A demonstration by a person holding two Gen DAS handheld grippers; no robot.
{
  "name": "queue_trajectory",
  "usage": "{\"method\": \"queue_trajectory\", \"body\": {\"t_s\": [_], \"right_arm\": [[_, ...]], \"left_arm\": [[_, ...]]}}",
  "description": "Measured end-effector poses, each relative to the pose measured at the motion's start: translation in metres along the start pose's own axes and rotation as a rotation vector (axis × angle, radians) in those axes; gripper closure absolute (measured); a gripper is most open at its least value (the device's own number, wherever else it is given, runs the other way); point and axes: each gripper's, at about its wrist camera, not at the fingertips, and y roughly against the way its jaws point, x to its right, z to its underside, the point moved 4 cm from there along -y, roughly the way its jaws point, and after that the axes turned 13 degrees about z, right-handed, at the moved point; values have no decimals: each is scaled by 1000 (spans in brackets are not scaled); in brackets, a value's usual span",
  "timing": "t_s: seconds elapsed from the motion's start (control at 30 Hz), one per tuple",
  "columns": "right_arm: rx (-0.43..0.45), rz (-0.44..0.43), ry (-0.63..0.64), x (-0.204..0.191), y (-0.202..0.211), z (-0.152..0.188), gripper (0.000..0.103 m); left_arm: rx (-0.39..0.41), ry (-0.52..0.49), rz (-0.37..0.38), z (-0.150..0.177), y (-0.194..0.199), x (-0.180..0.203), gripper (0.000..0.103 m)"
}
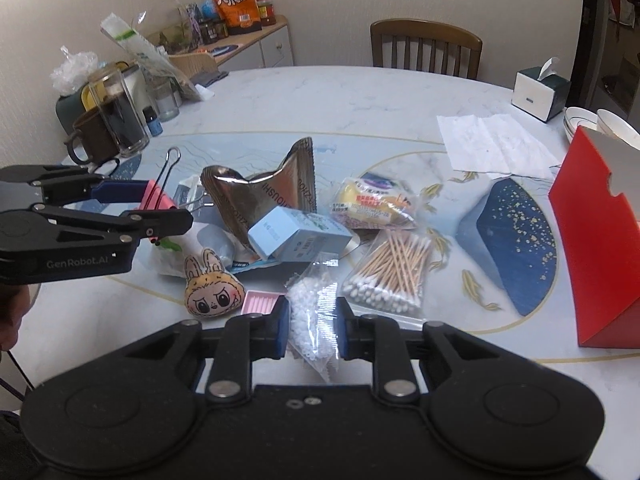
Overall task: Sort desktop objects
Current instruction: 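Carry the pink clip and the clear bag over the red-and-white box with both tools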
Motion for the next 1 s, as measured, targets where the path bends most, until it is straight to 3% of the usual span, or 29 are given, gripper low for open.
{"method": "queue_trajectory", "body": {"t_s": [0.6, 1.0], "right_arm": [[52, -50, -24, 82, 37, -12, 82], [118, -38, -46, 153, 63, -36, 82]], "left_arm": [[19, 48, -72, -27, 5, 52, 54], [44, 46, -64, -63, -10, 98, 54]]}}
